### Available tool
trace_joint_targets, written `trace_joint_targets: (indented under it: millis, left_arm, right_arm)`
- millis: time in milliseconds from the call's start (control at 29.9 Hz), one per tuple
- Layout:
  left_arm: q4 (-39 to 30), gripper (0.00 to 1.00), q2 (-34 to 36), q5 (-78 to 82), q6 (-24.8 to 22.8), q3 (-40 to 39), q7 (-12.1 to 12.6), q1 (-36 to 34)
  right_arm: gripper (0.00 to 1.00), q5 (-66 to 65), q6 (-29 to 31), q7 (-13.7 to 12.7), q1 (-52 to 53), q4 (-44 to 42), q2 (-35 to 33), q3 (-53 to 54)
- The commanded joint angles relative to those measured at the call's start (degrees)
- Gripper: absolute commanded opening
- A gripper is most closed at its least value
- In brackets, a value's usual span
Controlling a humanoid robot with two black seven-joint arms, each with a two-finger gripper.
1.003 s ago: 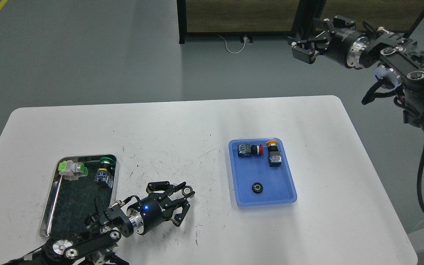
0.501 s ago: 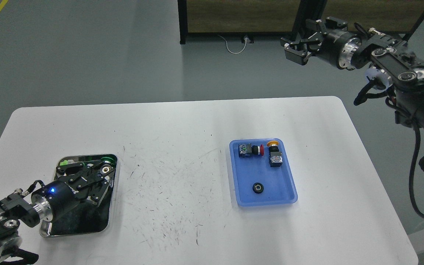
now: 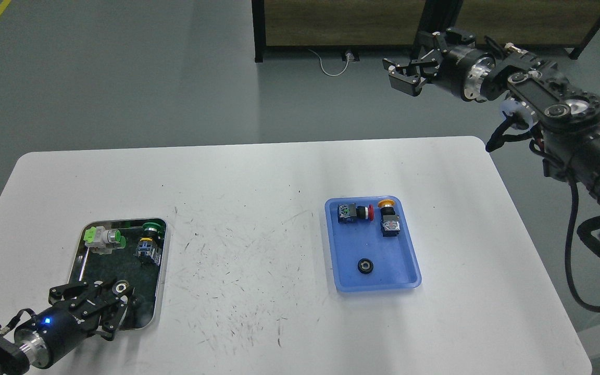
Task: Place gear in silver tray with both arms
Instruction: 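Withdraw the left gripper and move the right gripper to the blue tray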
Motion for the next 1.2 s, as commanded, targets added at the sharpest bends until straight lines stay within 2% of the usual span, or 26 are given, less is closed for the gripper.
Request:
trace_joint_targets:
  millis: [0,267,602,735,802,936,1070,1170]
  left_arm:
    - [1.06,0.30,-0.01,-1.03,-0.03,0.25,-1.25,0.67]
    - [2.29,0.36,-0.19,-1.29,-0.03,0.25,-2.31,2.34]
    - [3.00,0.73,-0.63,-3.75,-0.03,-0.10,-2.48,1.99]
    - [2.91,0.86,-0.37,-6.56,0.14,-0.89,-2.48,1.20]
    - [2.21,0.91,0.68,-8.23,-0.03,-3.86,-2.31,0.85]
    - [1.07,0.96,5.69,-10.16,-1.43,-10.72,-0.90,-0.46]
    - [0.98,0.97,10.96,-14.46,-5.65,-14.25,1.99,-5.73]
    - [1.06,0.97,14.48,-17.98,-7.15,-14.25,3.66,-11.26]
  right_arm:
    - [0.91,-0.41,-0.22,-0.07,0.06,-0.34,0.91,-0.25]
    - [0.91,-1.29,-0.31,-0.07,-0.03,-0.25,1.96,-0.78]
    - [0.91,-1.38,-0.22,-0.07,-0.38,1.24,2.75,-1.31]
    - [0.91,-1.38,-0.05,-0.07,-0.65,5.97,2.05,-2.88]
    - [0.91,-1.38,0.39,-0.07,-1.26,10.27,0.91,-4.37]
    - [0.92,-1.46,1.09,-0.07,-3.19,19.94,-3.48,-9.20]
    - [0.92,-2.77,2.85,-0.24,-5.39,28.56,-7.61,-13.43]
    - [0.92,-4.36,4.34,-0.33,-6.88,31.91,-9.63,-15.28]
